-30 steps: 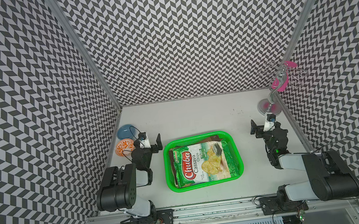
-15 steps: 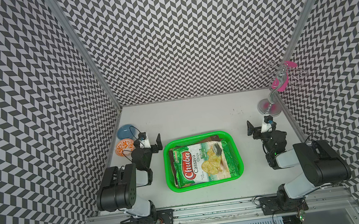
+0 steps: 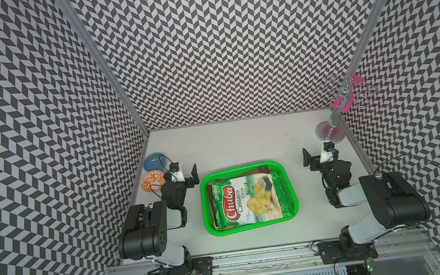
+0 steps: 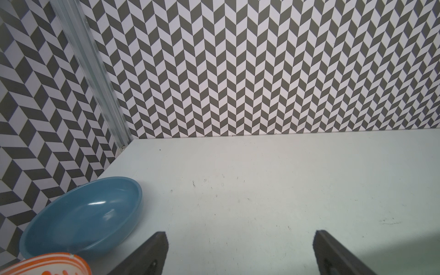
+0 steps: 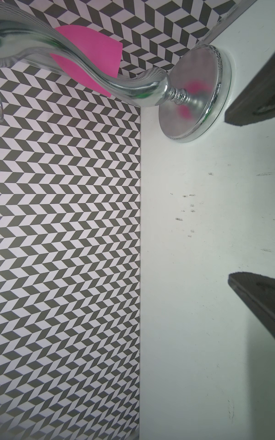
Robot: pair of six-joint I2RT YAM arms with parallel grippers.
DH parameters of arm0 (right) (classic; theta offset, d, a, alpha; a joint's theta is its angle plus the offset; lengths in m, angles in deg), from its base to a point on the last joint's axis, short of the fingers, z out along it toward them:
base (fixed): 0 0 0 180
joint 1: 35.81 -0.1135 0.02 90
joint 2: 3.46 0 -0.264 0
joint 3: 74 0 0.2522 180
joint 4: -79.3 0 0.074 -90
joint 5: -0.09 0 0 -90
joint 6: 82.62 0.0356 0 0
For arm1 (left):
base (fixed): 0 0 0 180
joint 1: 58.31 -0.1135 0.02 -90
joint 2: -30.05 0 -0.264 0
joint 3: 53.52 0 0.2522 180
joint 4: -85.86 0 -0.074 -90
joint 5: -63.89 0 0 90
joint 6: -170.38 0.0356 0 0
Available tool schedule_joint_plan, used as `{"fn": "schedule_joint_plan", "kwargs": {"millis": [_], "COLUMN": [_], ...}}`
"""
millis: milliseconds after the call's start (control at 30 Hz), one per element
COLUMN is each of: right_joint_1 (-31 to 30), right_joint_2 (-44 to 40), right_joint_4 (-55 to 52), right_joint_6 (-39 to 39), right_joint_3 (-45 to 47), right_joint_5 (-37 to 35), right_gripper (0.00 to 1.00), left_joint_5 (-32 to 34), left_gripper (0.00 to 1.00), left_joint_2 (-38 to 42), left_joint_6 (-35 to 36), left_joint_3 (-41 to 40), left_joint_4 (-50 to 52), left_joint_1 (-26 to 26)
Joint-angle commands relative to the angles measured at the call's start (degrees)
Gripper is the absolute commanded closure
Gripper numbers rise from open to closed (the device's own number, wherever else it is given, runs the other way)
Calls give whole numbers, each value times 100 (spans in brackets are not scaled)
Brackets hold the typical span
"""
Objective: Put the potato chips into the basket
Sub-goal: Reset both arms
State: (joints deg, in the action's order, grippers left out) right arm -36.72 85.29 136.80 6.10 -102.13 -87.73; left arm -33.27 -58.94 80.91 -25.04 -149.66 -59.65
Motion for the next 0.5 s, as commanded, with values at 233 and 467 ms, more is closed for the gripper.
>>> {"fn": "schedule_joint_plan", "kwargs": {"millis": [233, 467], "right_joint_1": [-14, -30], "right_joint_2": [47, 51], "right_joint_4": [300, 244], "right_joint_6": [-12, -18], "right_joint_3": [-7, -33], "right_joint_5": [-49, -84], "right_gripper": [0, 0], "left_joint_5": [14, 17], "left_gripper": [1, 1], "left_joint_2": [40, 37], "left_joint_6": [59, 56], "left_joint_3": [75, 75], "left_joint_4": [-16, -16], "left_joint_1": [26, 25]}}
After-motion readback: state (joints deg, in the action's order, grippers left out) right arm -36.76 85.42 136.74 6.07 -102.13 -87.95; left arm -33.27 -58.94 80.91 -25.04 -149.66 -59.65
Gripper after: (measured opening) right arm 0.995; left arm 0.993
